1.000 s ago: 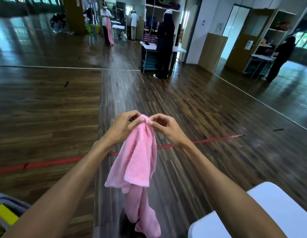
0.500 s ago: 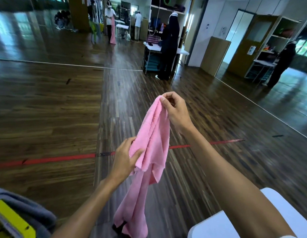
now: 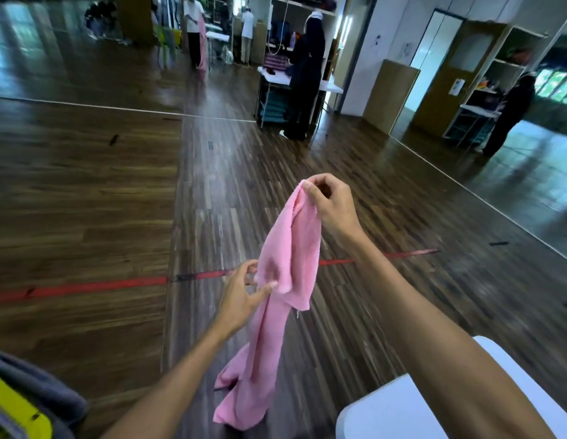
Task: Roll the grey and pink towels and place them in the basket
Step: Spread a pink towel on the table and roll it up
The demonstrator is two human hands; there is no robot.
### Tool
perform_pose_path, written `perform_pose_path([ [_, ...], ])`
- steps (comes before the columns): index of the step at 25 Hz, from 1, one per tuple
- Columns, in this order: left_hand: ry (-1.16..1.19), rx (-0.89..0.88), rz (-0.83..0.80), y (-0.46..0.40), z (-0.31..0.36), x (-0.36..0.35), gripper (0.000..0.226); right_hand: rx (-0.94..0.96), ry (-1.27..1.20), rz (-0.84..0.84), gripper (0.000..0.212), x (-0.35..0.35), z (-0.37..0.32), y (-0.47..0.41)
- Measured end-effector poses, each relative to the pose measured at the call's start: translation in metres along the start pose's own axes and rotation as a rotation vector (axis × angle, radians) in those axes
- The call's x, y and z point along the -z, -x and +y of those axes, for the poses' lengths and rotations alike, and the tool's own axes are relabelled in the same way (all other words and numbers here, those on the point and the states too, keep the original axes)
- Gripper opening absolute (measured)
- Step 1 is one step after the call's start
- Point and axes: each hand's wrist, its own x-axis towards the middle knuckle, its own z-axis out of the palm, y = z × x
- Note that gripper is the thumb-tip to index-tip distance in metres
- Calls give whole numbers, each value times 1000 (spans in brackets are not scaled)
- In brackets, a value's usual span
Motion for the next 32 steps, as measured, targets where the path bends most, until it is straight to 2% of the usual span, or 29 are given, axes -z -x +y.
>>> perform_pose_path([
  [2,25,-11,7,-6,14,-17,68,21,28,19,13,7,-4,-4],
  [3,24,-35,17,-8,23,-25,64,25,38,28,12,8,-3,-4],
  [6,-20,-107,141,-17,38,-34,16,13,36,45,12,11,0,-1],
  [9,-75,-135,189,-20,39,-17,16,-29,75,119,11,27,14,-3],
  [12,-1,-126,200,-26,60,11,7,-123,168,154,7,34,39,7],
  [14,42,-141,217,-36,87,25,4,-156,160,26,2,21,49,28],
  [18,-55,-94,176,-51,113,35,6,-201,-274,-331,20,-19,39,98],
  [20,-38,-37,164,-49,114,35,5,-184,-347,-326,29,-32,31,119],
  [21,-19,-23,164,-47,115,35,4,-175,-358,-280,27,-37,29,121],
  [23,16,0,159,-45,117,40,6,-145,-334,-189,16,-40,26,116],
  [25,-17,48,140,-44,109,45,6,-113,-305,-185,14,-37,23,107],
  [27,-71,102,89,-42,92,52,8,-87,-218,-268,15,-25,19,97],
  [29,26,145,-56,-34,77,56,8,-76,-87,-381,13,-11,18,85],
  [31,76,98,-213,-20,71,53,13,-57,55,-479,13,-4,16,73],
  [32,-17,28,-243,-14,70,48,19,-37,115,-526,12,-4,15,68],
])
